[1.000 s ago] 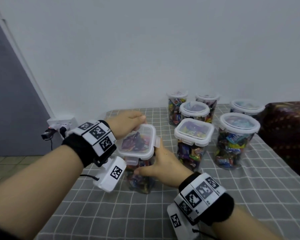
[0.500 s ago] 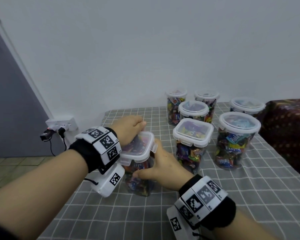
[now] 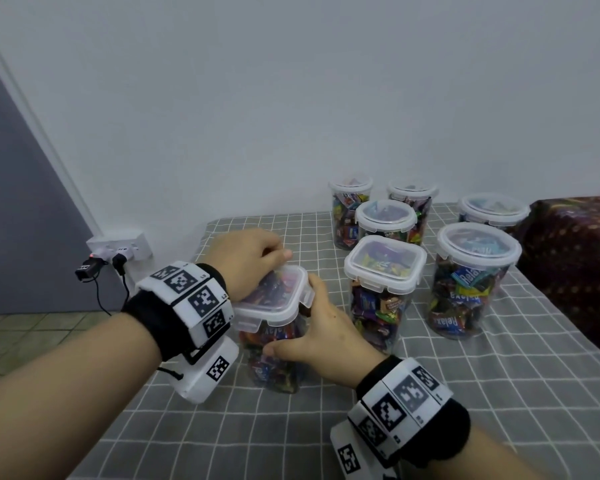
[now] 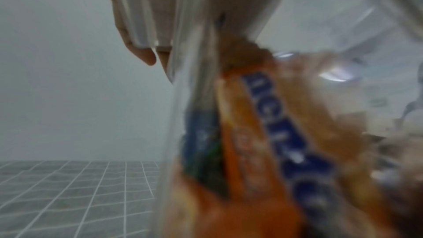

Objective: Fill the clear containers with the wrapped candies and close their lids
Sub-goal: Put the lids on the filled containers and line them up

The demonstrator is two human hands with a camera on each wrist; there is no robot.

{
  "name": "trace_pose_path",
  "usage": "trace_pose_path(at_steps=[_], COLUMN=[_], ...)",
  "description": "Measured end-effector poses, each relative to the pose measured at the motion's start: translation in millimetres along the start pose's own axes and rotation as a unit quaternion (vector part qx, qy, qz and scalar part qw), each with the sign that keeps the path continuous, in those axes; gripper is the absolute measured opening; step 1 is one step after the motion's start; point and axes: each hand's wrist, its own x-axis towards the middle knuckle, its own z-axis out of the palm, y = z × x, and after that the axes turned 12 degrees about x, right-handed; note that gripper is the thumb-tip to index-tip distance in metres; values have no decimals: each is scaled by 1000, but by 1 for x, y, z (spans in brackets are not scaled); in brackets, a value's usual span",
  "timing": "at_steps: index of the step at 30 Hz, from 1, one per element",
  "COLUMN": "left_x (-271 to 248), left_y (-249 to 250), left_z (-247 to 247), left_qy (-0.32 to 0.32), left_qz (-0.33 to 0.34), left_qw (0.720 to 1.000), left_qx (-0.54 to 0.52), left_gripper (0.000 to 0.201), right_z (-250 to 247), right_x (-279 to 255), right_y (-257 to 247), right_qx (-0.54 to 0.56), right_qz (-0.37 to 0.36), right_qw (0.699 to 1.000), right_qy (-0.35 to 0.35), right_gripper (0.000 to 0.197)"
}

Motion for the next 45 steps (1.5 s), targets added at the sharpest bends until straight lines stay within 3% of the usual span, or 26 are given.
trace_pose_path(at_steps=[14,20,24,27,37,42,45], left_x=[-1,-8,-23,-27,-31,-43,-57], left_y=[0,16,35,41,48,28,5], left_z=[1,-11,-16,-18,-20,-13,-13], left_qy=[-27,-23,-49,-50,-61,-43,10], left_qz=[23,21,19,12,-36,-85,-152], left_qw=[999,989,974,970,975,993,988], left_qx=[9,146,221,237,210,70,17], left_gripper=[43,40,56,48,37,71,68], right_z=[0,1,1,0,1,0,-2], right_x=[1,2,3,1,1,0,1], right_y=[0,1,0,-2,-1,-3,-3], right_qx=[-8,-13,-22,-28,-27,-24,-27], right_qz=[9,17,7,10,10,16,15], right_qw=[1000,1000,1000,1000,1000,1000,1000], right_qy=[-1,5,2,7,4,1,1], right_gripper=[91,79,89,76,81,82,84])
